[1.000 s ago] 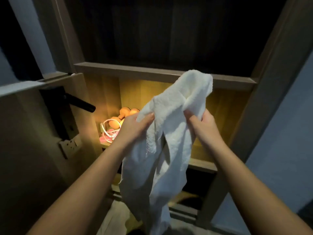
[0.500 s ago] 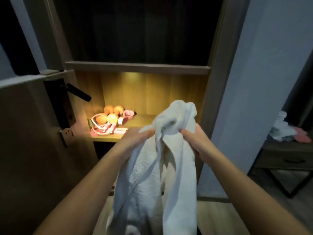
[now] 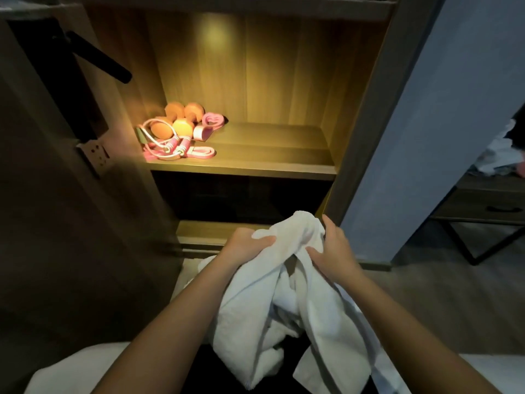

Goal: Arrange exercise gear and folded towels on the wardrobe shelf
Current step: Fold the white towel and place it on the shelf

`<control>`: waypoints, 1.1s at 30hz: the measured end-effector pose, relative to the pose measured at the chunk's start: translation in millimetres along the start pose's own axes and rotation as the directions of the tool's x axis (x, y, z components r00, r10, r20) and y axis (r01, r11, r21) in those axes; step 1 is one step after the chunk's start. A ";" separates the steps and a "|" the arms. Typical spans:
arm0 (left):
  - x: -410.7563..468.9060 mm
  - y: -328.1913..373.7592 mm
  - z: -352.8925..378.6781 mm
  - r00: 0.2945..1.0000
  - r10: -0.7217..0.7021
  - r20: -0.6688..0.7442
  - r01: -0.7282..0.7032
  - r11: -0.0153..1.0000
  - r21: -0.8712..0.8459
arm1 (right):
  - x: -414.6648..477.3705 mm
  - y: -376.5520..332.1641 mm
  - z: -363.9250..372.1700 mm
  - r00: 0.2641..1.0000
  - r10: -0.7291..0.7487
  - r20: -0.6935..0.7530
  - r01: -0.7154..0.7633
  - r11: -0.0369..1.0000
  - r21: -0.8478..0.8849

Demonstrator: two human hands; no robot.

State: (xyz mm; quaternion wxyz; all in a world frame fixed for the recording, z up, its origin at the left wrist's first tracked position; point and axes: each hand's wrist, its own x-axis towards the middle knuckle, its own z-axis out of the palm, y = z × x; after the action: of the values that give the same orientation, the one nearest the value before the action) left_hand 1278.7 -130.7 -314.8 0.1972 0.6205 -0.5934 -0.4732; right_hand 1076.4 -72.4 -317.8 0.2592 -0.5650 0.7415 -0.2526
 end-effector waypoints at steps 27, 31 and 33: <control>-41.9 15.2 -33.4 0.831 0.499 -0.247 -0.251 0.731 0.634 | 42.0 -30.3 -8.7 0.925 -0.370 0.085 0.379 0.917 -0.122; -36.1 -2.7 -56.9 0.828 0.386 -0.407 -0.147 0.849 0.507 | 54.9 -21.0 -26.0 0.983 -0.178 0.038 0.182 0.954 -0.238; -33.9 -3.2 -58.4 0.828 0.352 -0.437 -0.217 0.919 0.330 | 51.0 -24.0 -23.7 0.977 -0.192 0.096 0.210 0.948 -0.240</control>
State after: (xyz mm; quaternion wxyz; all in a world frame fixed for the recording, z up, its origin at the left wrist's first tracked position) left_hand 1333.6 -117.3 -277.7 0.3240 0.6438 -0.6688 -0.1824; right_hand 1066.0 -125.5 -289.4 0.1855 -0.6741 0.6962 -0.1626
